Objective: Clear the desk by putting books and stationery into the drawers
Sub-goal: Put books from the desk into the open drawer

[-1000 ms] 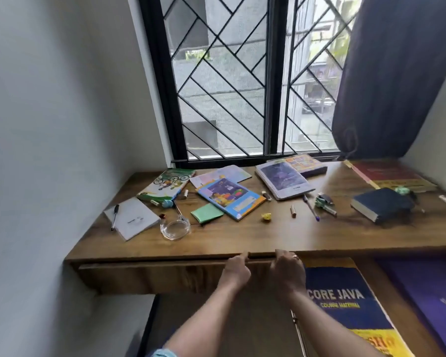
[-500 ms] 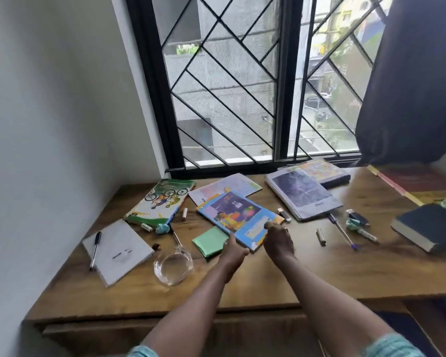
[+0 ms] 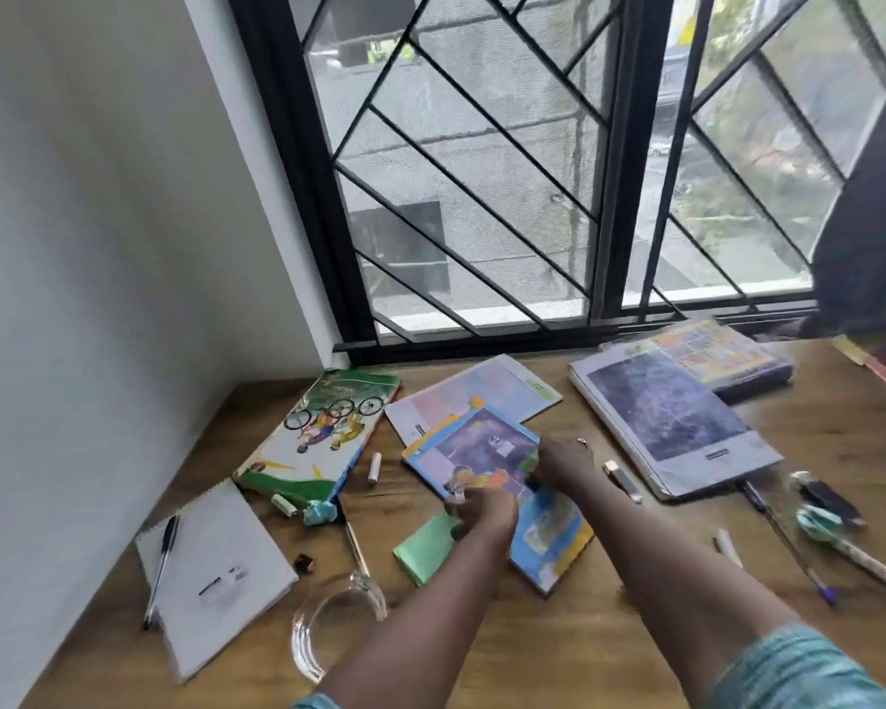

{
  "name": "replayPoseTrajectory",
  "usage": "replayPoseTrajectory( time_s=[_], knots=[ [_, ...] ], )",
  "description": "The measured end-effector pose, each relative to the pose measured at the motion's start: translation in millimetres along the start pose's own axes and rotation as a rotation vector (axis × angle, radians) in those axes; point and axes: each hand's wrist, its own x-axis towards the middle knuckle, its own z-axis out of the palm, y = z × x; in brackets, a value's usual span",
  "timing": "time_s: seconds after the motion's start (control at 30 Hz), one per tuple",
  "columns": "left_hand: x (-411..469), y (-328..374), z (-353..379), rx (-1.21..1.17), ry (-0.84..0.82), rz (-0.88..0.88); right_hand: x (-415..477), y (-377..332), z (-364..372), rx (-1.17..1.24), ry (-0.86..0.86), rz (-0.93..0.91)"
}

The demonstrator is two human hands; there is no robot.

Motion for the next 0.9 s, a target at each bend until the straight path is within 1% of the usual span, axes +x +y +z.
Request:
replayPoseTrajectory(
  time_s=[0.03,0.07,0.1,0.17,0.2,0.27,0.3,0.37,0.4,0.47,0.53,0.6,0.7,0.73,0.8,0.9],
  knots=[
    [-5.2,2.5,-4.9,-0.007,0.042,-0.006,1.7,-0.5,-2.7,-0.006,-0.005,0.018],
    [-2.4,1.9,-8.1,-0.069,0.062,-0.018,3.7,-0.7,-6.9,0.013,-0.021,0.03],
    [13.8,-5.5,-5.9,-0.097,0.086,-0.051,4.6,-1.0,-11.8,0.032,-0.034,0.022],
    [36.1,-17.4,1.9,-0.066,0.052,-0.05,3.6,-2.7,-23.1,0.059,-0.076,-0.013],
    [27.8,-16.7,-2.4,-0.013,0.01,-0.048,1.2,-4.1,-30.4,0.072,-0.095,-0.017],
    [-19.5,3.2,-25.3,-0.027,0.017,-0.042,-10.1,-7.4,-45.9,0.108,-0.117,-0.041],
    [-24.6,4.8,-32.9,-0.031,0.041,-0.052,-16.1,-9.8,-52.1,0.151,-0.127,-0.056],
    [-42.2,11.7,-45.8,0.069,0.006,0.001,-29.1,-17.7,-61.4,0.282,-0.115,-0.103],
    [-42.6,9.4,-49.2,0.116,-0.012,0.052,-38.1,-22.6,-64.8,0.368,-0.084,-0.126],
    [-50.6,8.6,-56.8,0.103,-0.075,0.167,-59.3,-35.6,-72.4,0.503,0.005,-0.165],
    [-56.6,9.3,-60.8,0.047,-0.137,0.288,-79.2,-50.5,-83.4,0.498,0.105,-0.236],
    [-94.3,20.1,-75.3,-0.08,-0.217,0.41,-103.8,-66.2,-95.5,0.433,0.218,-0.288],
    [-156.4,37.2,-103.1,-0.483,-0.421,0.53,-141.6,-82.0,-106.1,0.451,0.382,-0.369],
    [-171.6,42.6,-110.9,-0.591,-0.464,0.521,-159.5,-84.9,-106.0,0.451,0.426,-0.397],
    [-199.6,54.4,-130.3,-0.746,-0.523,0.403,-199.2,-88.7,-100.8,0.398,0.474,-0.457],
    [-223.1,56.8,-142.5,-0.949,-0.607,0.357,-251.4,-83.0,-82.7,0.251,0.413,-0.55]
  ],
)
